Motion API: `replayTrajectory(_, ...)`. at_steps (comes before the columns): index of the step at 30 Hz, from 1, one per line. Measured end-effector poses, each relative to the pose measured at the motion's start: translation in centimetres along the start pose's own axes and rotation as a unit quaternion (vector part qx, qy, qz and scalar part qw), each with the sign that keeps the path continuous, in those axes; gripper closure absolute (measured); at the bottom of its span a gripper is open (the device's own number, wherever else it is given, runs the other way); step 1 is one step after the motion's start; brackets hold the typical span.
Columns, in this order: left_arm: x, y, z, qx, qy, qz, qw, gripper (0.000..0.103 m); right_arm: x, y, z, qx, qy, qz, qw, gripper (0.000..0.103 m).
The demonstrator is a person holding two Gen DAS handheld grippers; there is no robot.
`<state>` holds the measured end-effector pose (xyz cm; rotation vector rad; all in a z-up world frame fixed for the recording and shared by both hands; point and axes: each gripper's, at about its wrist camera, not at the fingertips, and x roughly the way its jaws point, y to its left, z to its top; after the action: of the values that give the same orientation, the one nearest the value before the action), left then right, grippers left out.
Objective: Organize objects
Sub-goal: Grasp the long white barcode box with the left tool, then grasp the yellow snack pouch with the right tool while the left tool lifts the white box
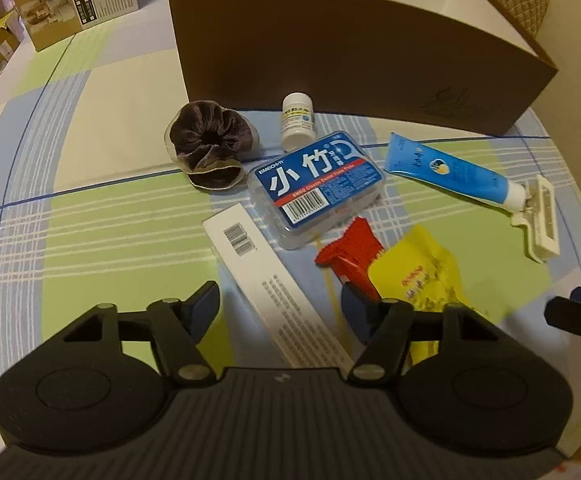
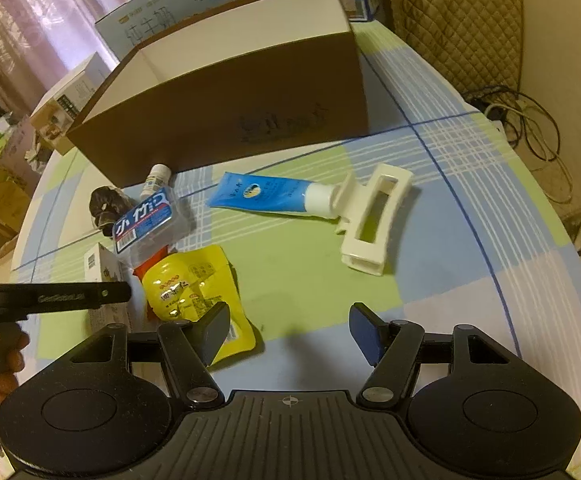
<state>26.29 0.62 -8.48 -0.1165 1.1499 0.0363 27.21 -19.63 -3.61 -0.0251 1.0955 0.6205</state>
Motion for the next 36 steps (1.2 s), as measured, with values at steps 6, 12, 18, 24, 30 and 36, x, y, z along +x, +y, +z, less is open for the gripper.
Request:
replayTrajectory(6, 0.8, 0.4, 0.2, 0.009, -0.002, 0.005, 0.9999, 0.069, 1.5, 2.0, 0.2, -0.047, 0.005, 0.027, 0.999, 0.04)
replayTrajectory(12, 0.6, 1.8, -0.3, 0.012, -0.005, 0.015, 0.9998, 0.08, 3.8, 4.3, -0.1, -0.119, 0.016, 0.055, 0.991, 0.037)
replayTrajectory(18, 0.1, 3.6, -1.1, 0.0, -0.004, 0.03, 0.9996, 0.08, 6.0, 6.2, -0.7, -0.179, 0.022, 0.052, 0.982, 0.029)
replayTrajectory(24, -0.4, 4.9, -1.8, -0.012, -0.002, 0.032, 0.9994, 0.08, 8.0, 7.4, -1.1, -0.209, 0.026, 0.036, 0.977, 0.029)
replayTrajectory(30, -0.5, 5.2, -2.1, -0.016, -0.001, 0.03, 0.9994, 0.08, 8.9, 8.5, -1.9, -0.251, 0.011, 0.024, 0.968, 0.03)
replayTrajectory(36, -0.1, 5.1, -2.1, -0.013, 0.003, 0.029, 0.9995, 0.08, 9.0, 8.7, -2.5, -0.267, -0.002, 0.01, 0.964, 0.038)
